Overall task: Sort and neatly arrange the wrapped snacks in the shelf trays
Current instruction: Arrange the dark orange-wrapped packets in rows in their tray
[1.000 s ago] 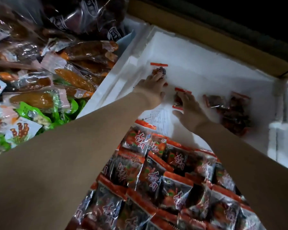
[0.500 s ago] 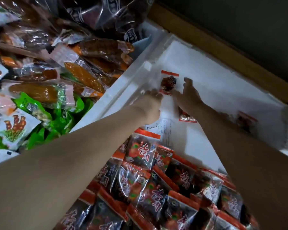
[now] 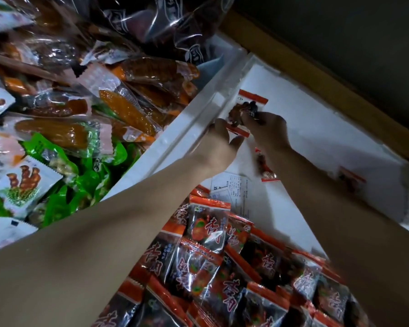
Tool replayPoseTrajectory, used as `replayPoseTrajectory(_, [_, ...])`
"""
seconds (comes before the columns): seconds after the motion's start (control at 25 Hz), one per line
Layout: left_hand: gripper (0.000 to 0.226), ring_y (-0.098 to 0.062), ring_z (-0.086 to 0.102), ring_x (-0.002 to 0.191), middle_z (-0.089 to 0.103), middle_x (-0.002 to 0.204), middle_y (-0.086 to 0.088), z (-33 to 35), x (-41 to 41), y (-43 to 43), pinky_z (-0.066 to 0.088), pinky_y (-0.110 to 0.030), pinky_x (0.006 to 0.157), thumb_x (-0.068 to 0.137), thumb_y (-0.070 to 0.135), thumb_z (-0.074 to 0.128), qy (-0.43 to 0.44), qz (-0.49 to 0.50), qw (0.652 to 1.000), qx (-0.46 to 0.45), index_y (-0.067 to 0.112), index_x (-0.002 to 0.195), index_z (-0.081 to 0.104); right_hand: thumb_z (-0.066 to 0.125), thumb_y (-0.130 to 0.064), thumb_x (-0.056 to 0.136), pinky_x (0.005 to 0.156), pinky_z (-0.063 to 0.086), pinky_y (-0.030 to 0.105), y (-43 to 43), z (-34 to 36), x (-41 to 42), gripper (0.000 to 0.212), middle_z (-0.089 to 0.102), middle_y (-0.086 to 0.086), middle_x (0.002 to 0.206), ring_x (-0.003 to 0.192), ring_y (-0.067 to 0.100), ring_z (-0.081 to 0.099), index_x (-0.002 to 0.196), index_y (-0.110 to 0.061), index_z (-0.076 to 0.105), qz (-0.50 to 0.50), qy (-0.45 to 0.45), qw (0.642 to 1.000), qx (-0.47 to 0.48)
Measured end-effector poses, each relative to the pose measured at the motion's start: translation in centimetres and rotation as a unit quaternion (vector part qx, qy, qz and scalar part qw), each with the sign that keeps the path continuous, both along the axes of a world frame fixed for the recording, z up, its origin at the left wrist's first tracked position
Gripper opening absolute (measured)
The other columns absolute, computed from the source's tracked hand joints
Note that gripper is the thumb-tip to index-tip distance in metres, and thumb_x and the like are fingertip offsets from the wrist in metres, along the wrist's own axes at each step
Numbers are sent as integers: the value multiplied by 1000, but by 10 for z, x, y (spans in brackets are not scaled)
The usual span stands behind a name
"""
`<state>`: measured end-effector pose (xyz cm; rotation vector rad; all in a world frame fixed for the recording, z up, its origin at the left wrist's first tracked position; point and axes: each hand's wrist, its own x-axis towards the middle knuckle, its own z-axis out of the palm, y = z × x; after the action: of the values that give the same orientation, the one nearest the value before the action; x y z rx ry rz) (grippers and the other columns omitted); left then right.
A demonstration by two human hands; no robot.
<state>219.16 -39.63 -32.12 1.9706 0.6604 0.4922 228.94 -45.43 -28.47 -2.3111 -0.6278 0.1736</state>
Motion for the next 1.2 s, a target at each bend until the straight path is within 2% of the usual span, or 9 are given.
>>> replayPoseTrajectory(0.16, [48, -19, 58, 93, 58, 106, -5, 22, -1, -11, 40, -6, 61, 91, 22, 62, -127, 43, 966, -222, 2, 130, 41, 58, -20, 92, 53, 41, 22, -42, 14, -26, 23, 66, 25, 72, 56, 31, 53, 93, 1, 66, 26, 40, 995, 87])
replayPoseTrajectory(0.32, [19, -31, 65, 82, 64, 85, -8, 26, -10, -21, 55, -38, 71, 88, 18, 65, -144, 12, 978, -151, 2, 98, 60, 64, -26, 87, 61, 46, 33, -65, 12, -23, 24, 63, 26, 72, 60, 28, 56, 86, -2, 59, 93, 72, 992, 40])
replayPoseTrajectory(0.4, [15, -26, 62, 77, 60, 78, -1, 26, -18, -22, 55, -38, 68, 88, 21, 66, -128, 11, 985, -119, 9, 90, 57, 70, -28, 82, 72, 48, 26, -72, 1, -8, 29, 65, 7, 94, 80, 16, 62, 104, -14, 57, 40, -18, 999, -6])
replayPoseTrajectory(0.52, [16, -24, 63, 78, 58, 75, 2, 31, -30, -21, 56, -41, 69, 87, 19, 66, -114, 14, 985, -130, 10, 90, 53, 72, -34, 79, 95, 43, 38, -79, -15, 6, 67, 50, 13, 128, 114, 30, 51, 134, -11, 41, -7, -52, 988, -147])
replayPoseTrajectory(0.68, [19, -21, 66, 86, 60, 88, 0, 43, -47, -24, 59, -36, 60, 90, 10, 60, -102, -29, 981, -163, 5, 106, 50, 81, -30, 71, 87, 39, 26, -79, -21, 3, 84, 49, 11, 131, 117, 26, 49, 138, -12, 34, -13, 19, 988, -151])
replayPoseTrajectory(0.84, [16, -16, 64, 84, 60, 89, -1, 48, -66, -30, 59, -29, 64, 92, 12, 57, -105, -75, 983, -131, 19, 103, 47, 72, -28, 81, 54, 37, 13, -90, -16, -15, 41, 62, -6, 93, 71, 4, 54, 113, -14, 53, -32, 33, 996, -72])
replayPoseTrajectory(0.96, [10, 4, 60, 77, 61, 85, 12, 49, -83, -36, 45, -6, 65, 92, 21, 58, -88, -69, 990, -91, 26, 97, 51, 66, -32, 84, 67, 42, 21, -106, -2, -32, 20, 64, -5, 91, 76, 10, 57, 95, -20, 55, -36, 8, 999, 14])
replayPoseTrajectory(1.08, [9, 7, 58, 69, 62, 84, 8, 52, -95, -39, 40, -3, 60, 91, 21, 60, -70, -80, 991, -85, 26, 92, 52, 63, -28, 87, 59, 51, 25, -131, 19, -54, 11, 63, -4, 74, 58, 8, 61, 85, -20, 56, 5, 57, 994, 92])
replayPoseTrajectory(1.2, [22, 3, 56, 59, 61, 84, 7, 58, -95, -43, 39, -8, 55, 87, 17, 66, -41, -111, 991, -54, 29, 83, 49, 58, -22, 90, 58, 52, 26, -159, 19, -72, 6, 62, -5, 71, 56, 7, 60, 88, -17, 58, 106, 64, 992, 36])
